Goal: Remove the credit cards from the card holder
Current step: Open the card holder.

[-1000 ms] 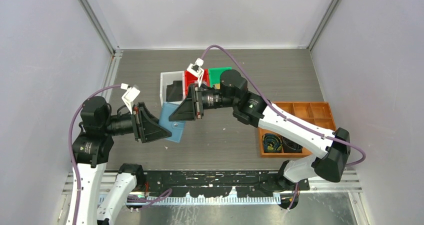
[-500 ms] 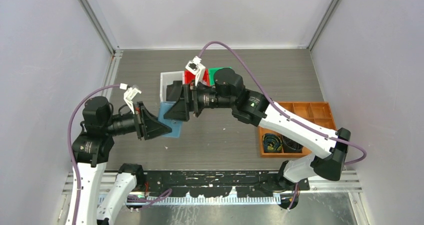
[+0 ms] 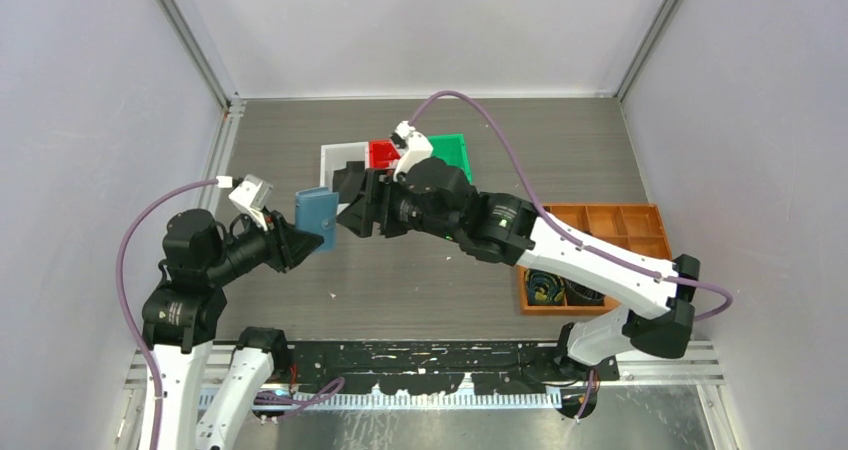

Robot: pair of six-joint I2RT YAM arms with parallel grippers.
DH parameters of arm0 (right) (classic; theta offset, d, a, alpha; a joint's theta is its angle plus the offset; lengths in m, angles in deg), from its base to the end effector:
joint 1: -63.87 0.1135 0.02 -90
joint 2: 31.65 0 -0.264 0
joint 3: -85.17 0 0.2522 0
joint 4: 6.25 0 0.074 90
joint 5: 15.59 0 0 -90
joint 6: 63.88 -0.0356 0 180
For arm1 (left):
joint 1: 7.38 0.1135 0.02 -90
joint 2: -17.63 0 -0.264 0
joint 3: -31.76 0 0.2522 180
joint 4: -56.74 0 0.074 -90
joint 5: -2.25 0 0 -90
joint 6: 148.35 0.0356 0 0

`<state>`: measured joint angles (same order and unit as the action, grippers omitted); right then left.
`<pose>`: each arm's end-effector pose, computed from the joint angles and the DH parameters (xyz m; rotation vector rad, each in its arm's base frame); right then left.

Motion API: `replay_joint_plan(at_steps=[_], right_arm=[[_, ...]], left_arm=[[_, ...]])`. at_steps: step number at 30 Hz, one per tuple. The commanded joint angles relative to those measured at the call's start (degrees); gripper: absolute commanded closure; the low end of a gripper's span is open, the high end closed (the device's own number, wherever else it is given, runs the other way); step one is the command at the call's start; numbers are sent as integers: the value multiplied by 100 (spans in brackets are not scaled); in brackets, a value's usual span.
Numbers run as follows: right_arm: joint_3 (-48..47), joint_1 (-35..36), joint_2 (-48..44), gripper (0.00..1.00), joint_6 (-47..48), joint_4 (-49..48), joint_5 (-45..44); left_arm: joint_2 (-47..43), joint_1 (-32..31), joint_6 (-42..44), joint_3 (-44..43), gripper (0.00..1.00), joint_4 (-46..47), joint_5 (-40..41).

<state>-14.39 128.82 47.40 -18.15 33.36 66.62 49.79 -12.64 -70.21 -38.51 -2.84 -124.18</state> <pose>0.1353 0.2782 0.4253 -0.2735 2.0595 1.1226 0.0881 -0.0293 0.3721 0.3170 1.9279 -0.8137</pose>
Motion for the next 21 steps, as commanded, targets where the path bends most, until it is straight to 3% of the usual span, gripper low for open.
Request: replay_joint_plan(at_steps=[1, 6, 11, 21], right_arm=[[-600, 171, 437, 34, -374, -101, -267], [-1180, 282, 1011, 45, -432, 118, -308], [-1633, 343, 1478, 45, -414, 383, -439], [-1541, 351, 1690, 52, -434, 300, -611]], left_arm=[[-131, 5, 399, 14, 100, 412, 307], [-69, 7, 541, 101, 100, 444, 316], [-71, 7, 614, 148, 100, 506, 300], [-321, 3, 518, 272, 100, 627, 133]])
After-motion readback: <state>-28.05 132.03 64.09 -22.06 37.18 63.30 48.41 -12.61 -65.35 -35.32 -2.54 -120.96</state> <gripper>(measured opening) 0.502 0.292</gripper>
